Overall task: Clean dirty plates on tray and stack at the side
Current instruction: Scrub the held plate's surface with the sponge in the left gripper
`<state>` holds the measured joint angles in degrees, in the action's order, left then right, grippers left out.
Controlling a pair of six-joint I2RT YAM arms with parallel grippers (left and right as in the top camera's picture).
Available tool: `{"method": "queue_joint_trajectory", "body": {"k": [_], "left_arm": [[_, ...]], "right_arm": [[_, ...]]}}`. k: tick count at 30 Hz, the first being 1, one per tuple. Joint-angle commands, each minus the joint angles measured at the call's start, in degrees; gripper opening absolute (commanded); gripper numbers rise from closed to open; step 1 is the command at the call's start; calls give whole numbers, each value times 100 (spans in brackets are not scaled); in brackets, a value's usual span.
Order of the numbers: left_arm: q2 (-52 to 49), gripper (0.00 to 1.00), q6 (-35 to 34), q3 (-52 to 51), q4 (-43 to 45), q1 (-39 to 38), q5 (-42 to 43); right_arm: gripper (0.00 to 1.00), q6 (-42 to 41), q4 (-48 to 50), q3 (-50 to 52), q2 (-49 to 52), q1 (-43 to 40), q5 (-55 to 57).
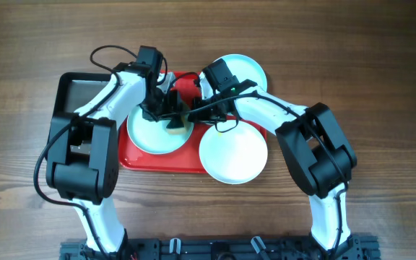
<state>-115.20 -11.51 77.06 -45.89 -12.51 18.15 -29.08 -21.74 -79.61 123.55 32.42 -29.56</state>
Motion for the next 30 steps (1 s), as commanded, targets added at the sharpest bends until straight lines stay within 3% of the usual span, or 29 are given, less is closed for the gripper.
{"method": "queue_joint_trajectory", "body": {"k": [1,7,15,20,27,30], "left_arm": [[-140,4,-754,-59,131,-15,-1576],[-140,4,-1478,-59,-437,-17,-2905],[-140,4,-1904,-59,-1167,-17,-2935],[-140,4,-1803,-59,-1316,-17,-2297],[-140,4,-807,-59,-1309,-17,-557],[-140,4,-798,-59,-1311,-24,-437]], "right_arm": [[4,-24,-42,57,170,33,-70],[4,-24,-42,57,170,33,-70],[4,-24,-46,57,170,33,-72],[4,-24,-52,57,170,33,-72],[4,-20,-48,57,170,33,-72],[4,-20,-35,57,170,33,-72]]}}
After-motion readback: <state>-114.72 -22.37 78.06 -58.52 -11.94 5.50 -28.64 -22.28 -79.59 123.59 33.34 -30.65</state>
